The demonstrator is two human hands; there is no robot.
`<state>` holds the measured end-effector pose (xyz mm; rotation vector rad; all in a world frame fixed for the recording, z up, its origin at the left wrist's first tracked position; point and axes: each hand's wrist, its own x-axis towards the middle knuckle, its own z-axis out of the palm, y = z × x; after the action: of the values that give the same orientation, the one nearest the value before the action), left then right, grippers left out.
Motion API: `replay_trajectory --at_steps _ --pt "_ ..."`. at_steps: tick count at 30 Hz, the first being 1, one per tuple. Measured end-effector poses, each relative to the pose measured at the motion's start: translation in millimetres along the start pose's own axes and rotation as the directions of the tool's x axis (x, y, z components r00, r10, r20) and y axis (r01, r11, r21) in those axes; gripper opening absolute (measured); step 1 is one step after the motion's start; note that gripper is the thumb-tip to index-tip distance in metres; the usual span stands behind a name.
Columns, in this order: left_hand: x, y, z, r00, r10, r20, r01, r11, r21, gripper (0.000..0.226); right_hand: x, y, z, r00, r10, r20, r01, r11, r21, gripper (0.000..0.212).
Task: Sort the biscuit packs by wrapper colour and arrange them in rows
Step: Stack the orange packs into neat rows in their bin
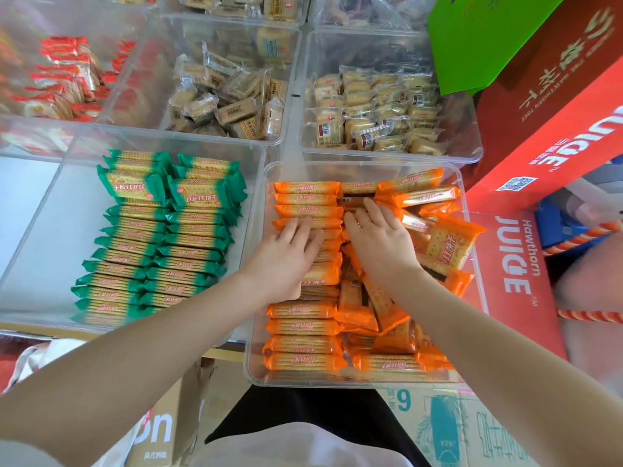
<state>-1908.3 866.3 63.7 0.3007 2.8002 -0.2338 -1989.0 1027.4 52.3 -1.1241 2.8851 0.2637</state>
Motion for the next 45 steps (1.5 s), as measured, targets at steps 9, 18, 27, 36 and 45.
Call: replay_trajectory --at_steps 9,18,27,36,45 --pt "-2.7 -6.6 -0.1 1.0 0.023 -0.009 -0.024 0.998 -0.057 0.075 -6.0 29.2 -25.3 0.967 0.02 -0.256 0.048 0.966 0.256 0.032" --pt "3.4 -20.2 -16.7 0.989 0.097 0.111 -0.094 0.995 -0.027 0.088 -37.5 3.7 -45.2 0.967 -0.25 0.048 0.179 0.8 0.572 0.041" --pt "-3.1 -27.5 -16.6 0.985 0.14 0.097 -0.136 0.99 -0.042 0.076 -47.2 -18.9 -19.1 0.883 -0.467 0.055 0.428 0.846 0.318 0.038" --pt "-5.2 -23.1 -12.0 0.99 0.109 0.089 -0.106 0.994 -0.038 0.078 -56.3 -9.6 -15.2 0.93 -0.202 0.309 -0.004 0.831 0.557 0.046" --pt "-0.3 -32.0 -19.6 0.983 0.145 0.111 -0.138 0.988 -0.073 0.074 -41.0 -1.1 -32.4 0.963 -0.246 -0.113 0.266 0.779 0.569 0.029"
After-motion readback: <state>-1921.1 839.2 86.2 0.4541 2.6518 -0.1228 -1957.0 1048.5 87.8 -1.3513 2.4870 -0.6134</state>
